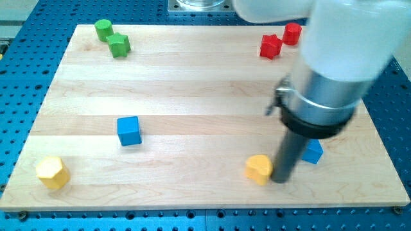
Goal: Place the cube at the bottom left to the heart
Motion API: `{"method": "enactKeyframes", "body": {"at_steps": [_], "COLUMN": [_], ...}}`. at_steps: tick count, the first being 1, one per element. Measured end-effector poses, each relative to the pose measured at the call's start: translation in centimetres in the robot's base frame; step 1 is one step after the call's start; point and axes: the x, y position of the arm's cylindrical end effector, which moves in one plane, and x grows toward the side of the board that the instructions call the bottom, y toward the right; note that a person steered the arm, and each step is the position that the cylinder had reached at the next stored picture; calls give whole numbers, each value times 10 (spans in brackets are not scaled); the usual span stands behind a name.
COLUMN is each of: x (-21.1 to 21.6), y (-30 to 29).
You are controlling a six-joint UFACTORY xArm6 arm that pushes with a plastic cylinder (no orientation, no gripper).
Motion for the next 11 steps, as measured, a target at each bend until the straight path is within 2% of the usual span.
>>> {"method": "enactKeyframes", "body": {"at_steps": [1, 2, 3, 4, 6, 7, 8, 9, 10, 11], "x": [-6, -63, -127, -127, -43, -71, -49, -26, -45, -67], "y": [-79, -76, -136, -213, -173, -207, -233, -167, -195, -287]}}
